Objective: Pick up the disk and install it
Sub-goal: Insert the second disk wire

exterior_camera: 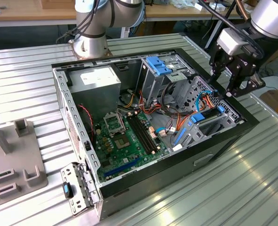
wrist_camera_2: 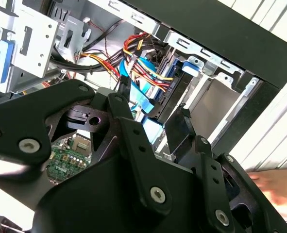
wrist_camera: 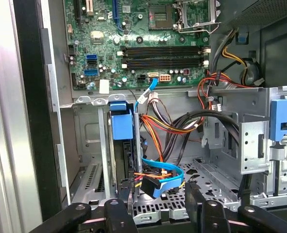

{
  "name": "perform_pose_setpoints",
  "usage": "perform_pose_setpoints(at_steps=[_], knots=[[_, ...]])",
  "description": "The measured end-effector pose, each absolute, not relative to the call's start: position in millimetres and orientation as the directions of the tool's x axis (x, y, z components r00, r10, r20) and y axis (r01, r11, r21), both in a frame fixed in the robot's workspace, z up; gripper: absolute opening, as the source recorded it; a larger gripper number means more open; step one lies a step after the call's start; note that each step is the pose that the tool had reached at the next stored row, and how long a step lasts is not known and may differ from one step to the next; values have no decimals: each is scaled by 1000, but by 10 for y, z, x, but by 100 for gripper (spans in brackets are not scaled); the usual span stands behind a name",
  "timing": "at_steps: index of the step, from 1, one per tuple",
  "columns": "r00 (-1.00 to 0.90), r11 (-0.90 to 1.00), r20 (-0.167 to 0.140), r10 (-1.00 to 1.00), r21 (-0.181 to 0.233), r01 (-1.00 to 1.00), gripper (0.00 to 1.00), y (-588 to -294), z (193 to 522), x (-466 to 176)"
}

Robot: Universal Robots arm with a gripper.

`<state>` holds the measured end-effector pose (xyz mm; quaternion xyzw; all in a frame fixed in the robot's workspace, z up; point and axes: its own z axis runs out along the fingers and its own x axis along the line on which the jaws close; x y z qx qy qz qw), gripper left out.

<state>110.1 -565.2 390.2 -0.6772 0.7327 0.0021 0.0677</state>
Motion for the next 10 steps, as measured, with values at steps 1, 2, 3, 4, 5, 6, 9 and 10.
perform_pose_setpoints(at_steps=[1, 2, 3, 4, 5, 6, 9, 10], knots=[[-74, 83, -102, -992, -88, -993, 56, -5652, 3902, 1101], [-74, 83, -102, -992, -88, -993, 56, -5652, 3902, 1101], [-74, 83, -102, -992, -88, -993, 56, -5652, 3902, 1102], [-74, 83, -102, -992, -88, -993, 56, -5652, 3902, 1102], [-74, 83, -102, -992, -88, -993, 56, -5658, 3903, 1105], [-74, 83, -102, -992, -89, -993, 56, -5668, 3902, 1106], [-74, 82, -95, -993, -89, -993, 56, -5676, 3901, 1106], [-74, 81, -87, -993, -90, -993, 56, -5676, 3897, 1106]])
